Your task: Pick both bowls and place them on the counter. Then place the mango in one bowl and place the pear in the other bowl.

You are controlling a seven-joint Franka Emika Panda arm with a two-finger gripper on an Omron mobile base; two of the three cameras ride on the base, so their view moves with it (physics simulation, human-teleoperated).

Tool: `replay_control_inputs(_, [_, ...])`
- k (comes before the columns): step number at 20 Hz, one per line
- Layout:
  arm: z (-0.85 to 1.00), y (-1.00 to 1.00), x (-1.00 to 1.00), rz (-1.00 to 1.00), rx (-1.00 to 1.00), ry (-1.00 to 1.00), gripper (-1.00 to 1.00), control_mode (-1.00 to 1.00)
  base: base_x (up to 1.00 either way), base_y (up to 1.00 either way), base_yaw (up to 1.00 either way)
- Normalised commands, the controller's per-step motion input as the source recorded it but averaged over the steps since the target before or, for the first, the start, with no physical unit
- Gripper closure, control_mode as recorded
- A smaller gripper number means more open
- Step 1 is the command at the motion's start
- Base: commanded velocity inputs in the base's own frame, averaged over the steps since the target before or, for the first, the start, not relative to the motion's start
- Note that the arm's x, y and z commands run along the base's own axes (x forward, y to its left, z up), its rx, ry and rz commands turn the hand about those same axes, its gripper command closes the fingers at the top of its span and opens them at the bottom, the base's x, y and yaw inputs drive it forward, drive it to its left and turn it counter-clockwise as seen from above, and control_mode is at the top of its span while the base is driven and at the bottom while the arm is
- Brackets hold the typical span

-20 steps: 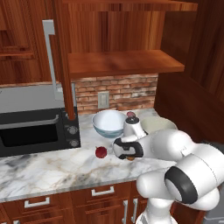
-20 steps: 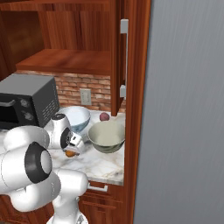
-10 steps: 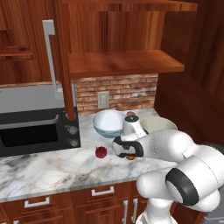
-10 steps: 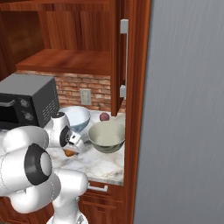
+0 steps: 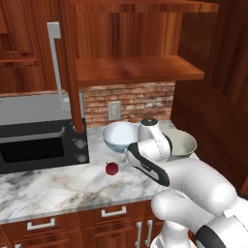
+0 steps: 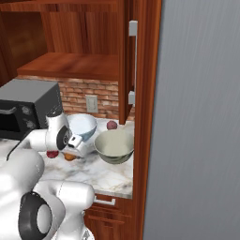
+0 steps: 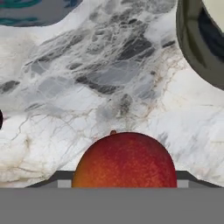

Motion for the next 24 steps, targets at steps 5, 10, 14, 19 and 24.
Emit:
replay_control_inputs(5, [0.68,-0.23,-0.28,0.00,0.00,-0.18,1.00,-1.00,0.00,0.00,0.00])
replay_control_inputs(10, [0.67,-0.36,-0.17,0.00,0.00,-0.14,1.00,-1.00,0.00,0.00,0.00])
replay_control_inputs(14, [0.54,-0.44,-0.07,0.00,0.00,-0.06,1.00,-1.00,0.00,0.00,0.00])
replay_control_inputs(19, [0.42,-0.45,0.02,0.00,0.00,-0.02,1.00,-1.00,0.00,0.00,0.00])
replay_control_inputs(24, [0.31,-0.36,0.23,0.00,0.00,0.00,1.00,-1.00,0.00,0.00,0.00])
